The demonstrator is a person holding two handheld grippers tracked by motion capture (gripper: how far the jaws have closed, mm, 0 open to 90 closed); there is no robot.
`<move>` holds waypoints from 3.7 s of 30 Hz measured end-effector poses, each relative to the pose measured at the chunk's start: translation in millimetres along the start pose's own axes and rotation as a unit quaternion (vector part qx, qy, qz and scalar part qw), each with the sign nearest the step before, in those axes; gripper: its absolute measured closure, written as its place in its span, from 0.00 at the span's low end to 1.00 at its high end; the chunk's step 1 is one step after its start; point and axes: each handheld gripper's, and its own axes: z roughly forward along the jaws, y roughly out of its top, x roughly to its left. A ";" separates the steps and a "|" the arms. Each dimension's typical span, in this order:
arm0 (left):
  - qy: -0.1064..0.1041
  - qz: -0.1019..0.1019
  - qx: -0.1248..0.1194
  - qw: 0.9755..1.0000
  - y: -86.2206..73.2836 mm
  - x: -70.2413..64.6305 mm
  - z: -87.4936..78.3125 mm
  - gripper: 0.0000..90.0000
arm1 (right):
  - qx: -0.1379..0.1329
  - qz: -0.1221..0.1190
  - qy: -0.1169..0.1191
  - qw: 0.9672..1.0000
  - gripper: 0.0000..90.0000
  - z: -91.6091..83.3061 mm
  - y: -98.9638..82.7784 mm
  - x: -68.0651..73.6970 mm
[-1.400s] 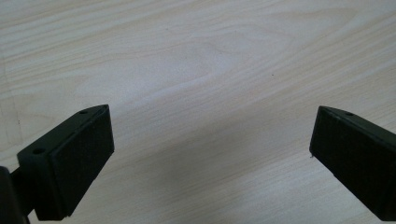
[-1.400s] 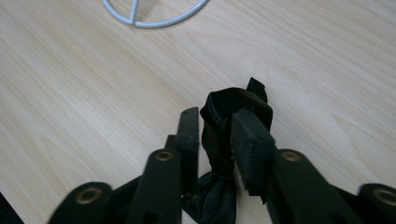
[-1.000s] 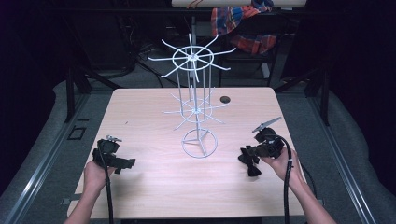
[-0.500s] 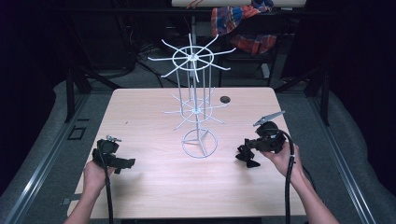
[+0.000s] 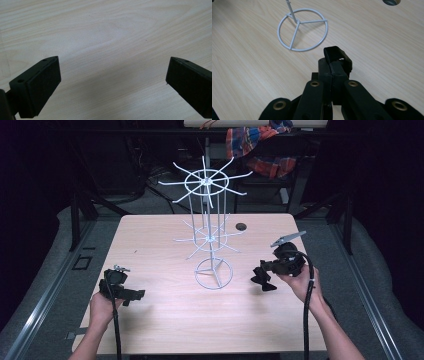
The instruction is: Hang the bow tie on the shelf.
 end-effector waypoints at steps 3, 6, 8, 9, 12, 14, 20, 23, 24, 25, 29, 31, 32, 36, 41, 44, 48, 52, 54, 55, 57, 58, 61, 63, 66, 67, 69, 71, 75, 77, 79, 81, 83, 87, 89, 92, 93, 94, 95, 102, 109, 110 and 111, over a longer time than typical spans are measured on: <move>-0.001 -0.001 0.000 1.000 0.0 -0.2 0.0 0.00 | -0.004 -0.003 0.000 1.000 0.99 0.1 3.6 0.1; -0.001 0.000 -0.001 1.000 0.1 -0.2 -0.3 0.00 | -0.012 -0.005 0.002 1.000 0.99 0.2 7.2 0.8; -0.001 0.000 0.000 1.000 0.1 -0.2 -0.1 0.00 | -0.013 -0.004 0.001 1.000 1.00 0.7 9.6 1.7; -0.001 0.000 0.000 1.000 0.1 -0.2 -0.1 0.00 | -0.014 -0.007 0.000 1.000 0.99 1.4 11.0 1.8; -0.001 0.001 0.000 1.000 0.1 -0.2 -0.3 0.00 | -0.011 -0.011 0.001 1.000 1.00 2.4 13.9 2.5; -0.001 0.000 0.000 1.000 0.1 -0.2 -0.1 0.00 | -0.012 -0.012 0.001 1.000 1.00 3.9 15.9 3.2; -0.002 -0.001 0.000 1.000 -0.1 0.3 0.3 0.00 | -0.012 -0.015 0.006 1.000 1.00 8.1 23.3 4.1; -0.002 -0.002 0.000 1.000 -0.2 0.4 0.4 0.00 | -0.012 -0.015 0.009 1.000 1.00 10.3 27.4 4.7; -0.002 -0.001 0.000 1.000 -0.2 0.3 0.2 0.00 | -0.012 -0.017 0.007 1.000 1.00 10.6 28.5 4.8; -0.002 -0.002 0.000 1.000 -0.1 0.2 0.2 0.00 | -0.011 -0.018 0.009 1.000 1.00 10.6 29.8 5.0; -0.002 0.001 0.001 1.000 0.2 -0.3 0.4 0.00 | -0.015 -0.020 0.011 1.000 1.00 11.3 35.3 5.2; -0.003 0.002 0.000 1.000 0.3 -0.4 -0.1 0.00 | -0.021 -0.020 0.010 1.000 1.00 11.4 38.9 5.8; -0.003 0.004 0.001 1.000 0.3 -0.4 -0.2 0.00 | -0.024 -0.022 0.011 0.999 1.00 11.6 40.6 6.0; -0.002 0.005 0.001 1.000 0.4 -0.8 0.0 0.00 | -0.031 -0.027 0.013 0.999 1.00 10.2 48.2 7.5; -0.002 0.004 -0.001 1.000 0.2 -0.9 -0.7 0.00 | -0.038 -0.029 0.014 0.999 1.00 6.7 57.8 7.9; -0.003 0.003 0.001 1.000 -0.1 -0.1 -0.3 0.00 | -0.049 -0.026 0.009 0.998 1.00 6.1 63.1 6.6; -0.002 0.003 0.001 1.000 -0.3 0.4 0.2 0.00 | -0.058 -0.019 0.010 0.998 1.00 4.7 67.3 3.0; -0.003 0.004 0.001 1.000 -0.2 0.5 0.3 0.00 | -0.063 -0.015 0.001 0.998 1.00 2.8 72.0 -0.1; -0.003 0.004 0.001 1.000 -0.2 0.3 -0.1 0.00 | -0.065 -0.014 -0.001 0.998 1.00 1.6 74.4 -0.8; -0.003 0.004 0.000 1.000 -0.2 0.3 -0.3 0.00 | -0.069 -0.014 -0.002 0.998 1.00 1.2 75.6 -1.3; -0.002 0.003 0.000 1.000 -0.4 0.5 -0.1 0.00 | -0.072 -0.011 -0.003 0.997 1.00 0.3 77.5 -1.3; -0.002 0.003 0.000 1.000 -0.4 0.7 0.0 0.00 | -0.072 -0.010 -0.003 0.997 1.00 -0.5 78.3 -1.5; -0.003 0.003 0.001 1.000 -0.4 0.8 0.0 0.00 | -0.077 -0.011 -0.003 0.997 1.00 -1.5 80.8 -2.8; -0.003 0.005 0.001 1.000 -0.2 0.6 0.1 0.00 | -0.078 -0.009 -0.004 0.997 1.00 -1.7 82.3 -2.7; -0.004 0.005 0.002 1.000 -0.2 1.1 0.6 0.00 | -0.082 -0.008 -0.004 0.997 1.00 -2.3 84.6 -2.4; -0.003 0.004 0.002 1.000 -0.3 1.3 0.9 0.00 | -0.083 -0.009 -0.004 0.996 1.00 -2.9 85.2 -2.4; -0.003 0.004 0.002 1.000 -0.3 1.5 1.1 0.00 | -0.085 -0.009 -0.004 0.996 1.00 -3.9 86.4 -2.1; -0.003 0.005 0.002 1.000 -0.3 1.6 1.1 0.00 | -0.086 -0.010 -0.003 0.996 1.00 -6.0 88.4 -1.0; -0.004 0.006 0.003 1.000 0.0 1.1 0.9 0.00 | -0.086 -0.017 -0.004 0.996 1.00 -9.2 92.1 1.8; -0.004 0.005 0.002 1.000 -0.1 1.0 1.0 0.00 | -0.088 -0.019 -0.005 0.996 1.00 -10.0 93.6 3.1; -0.004 0.004 0.002 1.000 -0.3 1.0 0.4 0.00 | -0.085 -0.022 -0.006 0.996 1.00 -10.3 94.7 3.5; -0.003 0.003 0.001 1.000 -0.5 0.8 0.1 0.00 | -0.086 -0.021 -0.004 0.996 1.00 -10.5 95.2 5.1; -0.003 0.004 0.001 1.000 -0.4 0.7 0.1 0.00 | -0.085 -0.023 -0.005 0.996 1.00 -10.4 95.9 5.8; -0.004 0.006 0.002 1.000 0.0 0.5 0.5 0.00 | -0.081 -0.024 -0.005 0.996 1.00 -8.6 96.8 7.3; -0.003 0.005 0.001 1.000 -0.2 0.7 1.1 0.00 | -0.078 -0.024 -0.005 0.997 1.00 -8.2 97.3 7.1; -0.004 0.005 0.003 1.000 -0.3 1.3 1.0 0.00 | -0.076 -0.025 -0.006 0.997 1.00 -5.8 97.8 6.7; -0.004 0.005 0.003 1.000 -0.3 1.3 1.0 0.00 | -0.076 -0.024 -0.006 0.997 1.00 -4.9 97.9 7.0; -0.005 0.005 0.004 1.000 -0.3 1.2 1.1 0.00 | -0.076 -0.024 -0.004 0.997 1.00 -3.8 98.4 7.6; -0.006 0.006 0.005 1.000 -0.1 1.1 1.0 0.00 | -0.077 -0.023 -0.003 0.997 1.00 -2.6 98.6 8.6; -0.006 0.006 0.004 1.000 -0.1 0.8 0.7 0.00 | -0.073 -0.029 0.001 0.997 1.00 2.4 100.7 12.1; -0.006 0.007 0.002 1.000 -0.3 0.7 0.2 0.00 | -0.066 -0.033 0.003 0.997 1.00 9.2 102.5 14.9; -0.005 0.007 0.002 1.000 -0.3 0.8 0.2 0.00 | -0.068 -0.033 0.005 0.997 1.00 10.9 102.8 15.5; -0.006 0.007 0.002 1.000 -0.3 0.7 0.3 0.00 | -0.066 -0.035 0.006 0.997 1.00 11.8 103.1 16.1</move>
